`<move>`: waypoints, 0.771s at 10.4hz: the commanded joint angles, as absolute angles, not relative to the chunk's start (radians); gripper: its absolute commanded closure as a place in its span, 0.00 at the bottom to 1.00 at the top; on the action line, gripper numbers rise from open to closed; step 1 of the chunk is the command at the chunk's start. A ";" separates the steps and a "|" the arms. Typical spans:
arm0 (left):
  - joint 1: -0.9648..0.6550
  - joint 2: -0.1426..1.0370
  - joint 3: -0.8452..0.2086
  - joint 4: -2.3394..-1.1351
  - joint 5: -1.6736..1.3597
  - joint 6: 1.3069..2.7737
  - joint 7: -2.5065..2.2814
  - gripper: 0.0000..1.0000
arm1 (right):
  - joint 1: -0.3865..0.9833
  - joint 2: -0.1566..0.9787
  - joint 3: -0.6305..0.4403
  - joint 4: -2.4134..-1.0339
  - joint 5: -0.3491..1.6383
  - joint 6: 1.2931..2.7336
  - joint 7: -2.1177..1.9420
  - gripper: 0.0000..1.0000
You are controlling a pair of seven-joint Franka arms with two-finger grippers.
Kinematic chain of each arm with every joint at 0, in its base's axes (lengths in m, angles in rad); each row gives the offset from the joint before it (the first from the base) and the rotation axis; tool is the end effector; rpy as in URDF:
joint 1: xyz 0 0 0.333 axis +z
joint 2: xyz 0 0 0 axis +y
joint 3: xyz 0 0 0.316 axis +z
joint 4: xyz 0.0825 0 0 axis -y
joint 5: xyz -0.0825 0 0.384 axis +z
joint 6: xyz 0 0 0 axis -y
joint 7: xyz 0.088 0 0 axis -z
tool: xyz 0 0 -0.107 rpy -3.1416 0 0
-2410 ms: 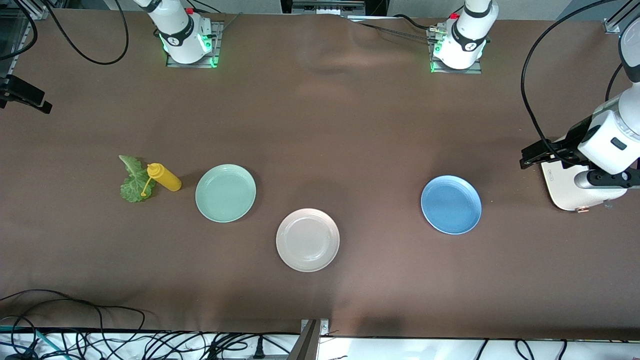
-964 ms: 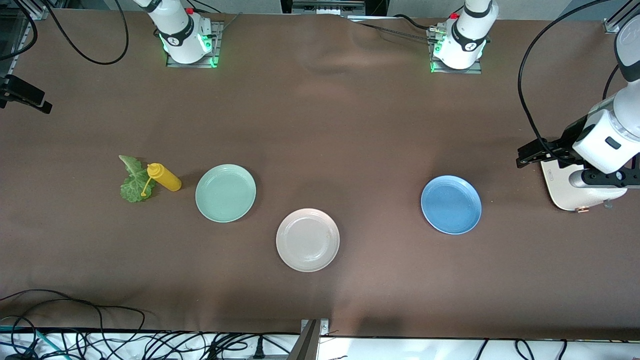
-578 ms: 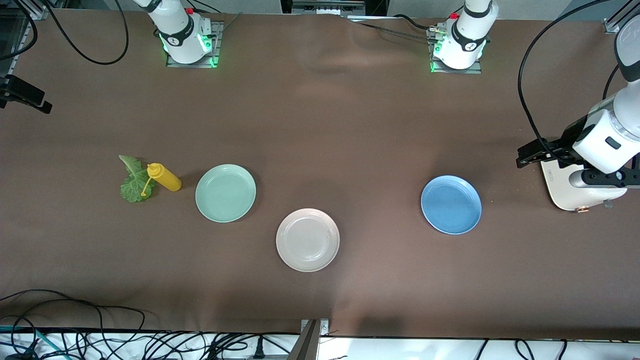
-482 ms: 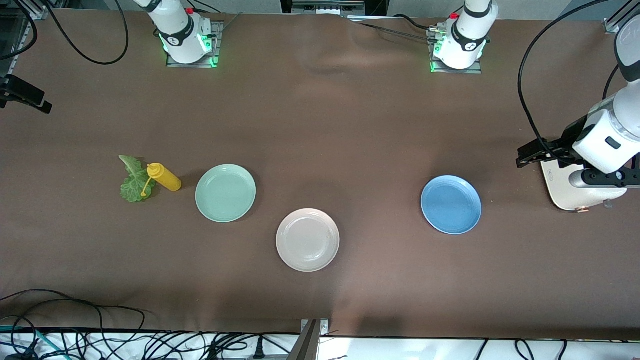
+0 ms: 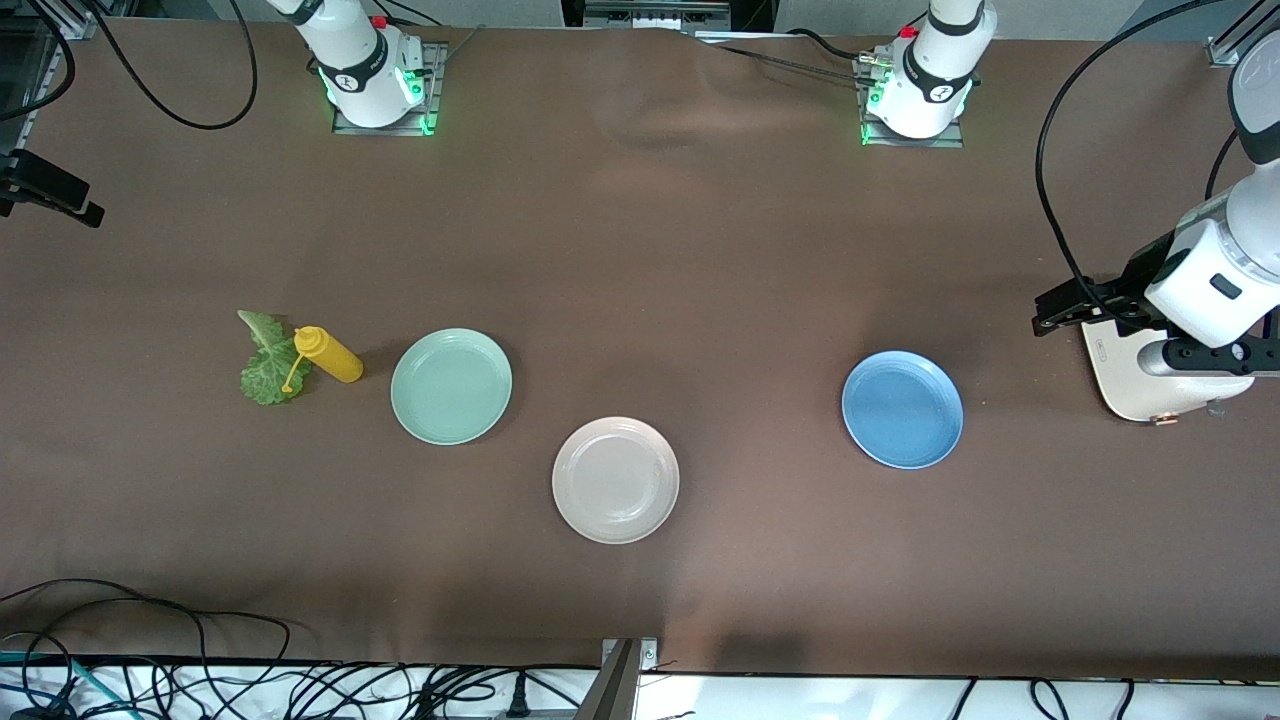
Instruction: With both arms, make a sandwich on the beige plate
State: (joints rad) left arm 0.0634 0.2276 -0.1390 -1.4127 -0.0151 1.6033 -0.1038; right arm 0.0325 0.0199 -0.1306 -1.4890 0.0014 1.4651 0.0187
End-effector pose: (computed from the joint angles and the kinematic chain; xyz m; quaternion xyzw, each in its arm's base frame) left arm 0.6228 -0.0391 0.5690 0.9995 0.0160 -0.0194 0.0216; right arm 0.5476 -0.0529 0.6427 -0.9981 0.0583 0.0218 0.0003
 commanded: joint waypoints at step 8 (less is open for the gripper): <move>0.060 0.222 -0.132 -1.413 -0.031 1.592 -0.092 0.00 | 0.035 0.014 -0.130 -1.476 -0.006 1.445 0.014 0.00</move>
State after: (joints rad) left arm 0.0634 0.2279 -0.1389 -1.4127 -0.0151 1.6033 -0.1038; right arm 0.0325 0.0199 -0.1306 -1.4890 0.0014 1.4637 0.0187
